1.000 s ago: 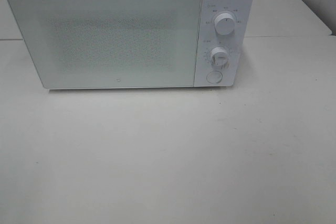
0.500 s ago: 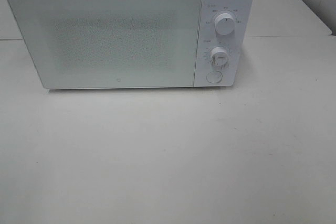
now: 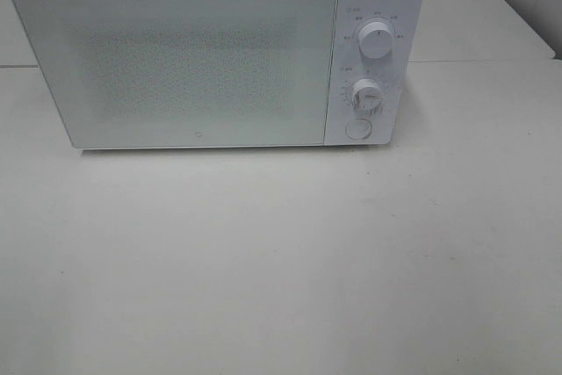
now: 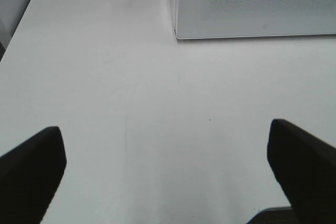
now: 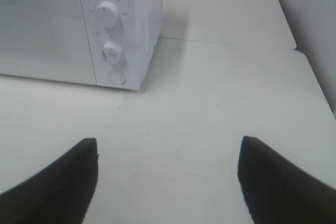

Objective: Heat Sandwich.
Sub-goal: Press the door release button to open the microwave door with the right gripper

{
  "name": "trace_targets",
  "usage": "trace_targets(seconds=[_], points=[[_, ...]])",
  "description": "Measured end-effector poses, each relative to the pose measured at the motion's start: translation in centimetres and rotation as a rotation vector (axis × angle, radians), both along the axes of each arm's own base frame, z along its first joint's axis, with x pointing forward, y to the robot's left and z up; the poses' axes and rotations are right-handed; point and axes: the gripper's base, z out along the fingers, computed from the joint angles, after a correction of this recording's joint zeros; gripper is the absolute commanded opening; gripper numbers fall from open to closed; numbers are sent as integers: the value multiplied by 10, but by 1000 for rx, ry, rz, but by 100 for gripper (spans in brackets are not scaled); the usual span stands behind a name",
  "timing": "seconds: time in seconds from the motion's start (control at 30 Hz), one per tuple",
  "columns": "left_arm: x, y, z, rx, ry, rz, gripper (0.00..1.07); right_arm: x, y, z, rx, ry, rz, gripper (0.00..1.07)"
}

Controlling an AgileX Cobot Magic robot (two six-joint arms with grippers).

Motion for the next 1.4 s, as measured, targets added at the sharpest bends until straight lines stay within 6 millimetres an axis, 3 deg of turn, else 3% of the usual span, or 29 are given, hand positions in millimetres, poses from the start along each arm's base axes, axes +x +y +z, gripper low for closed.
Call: trace_targets(seconds=[0.37,0.73,0.9,1.07,1.2,1.4], points=[[0,0,0,0,0,0,100,58,8,15,1,-24,4,72],[0,0,0,0,0,0,100,105,15,1,-2,27,6,72],[0,0,0,-1,0,0,100,137,20,-4,-1,18,8,72],[0,0,0,-1,0,0,100,149,21,-8,-1,21,8,72],[0,0,0,-1,0,0,100,174,25,-19,0,18,10,72],[0,0,0,-1,0,0,100,193,28,-27,-13,-6,19,72]])
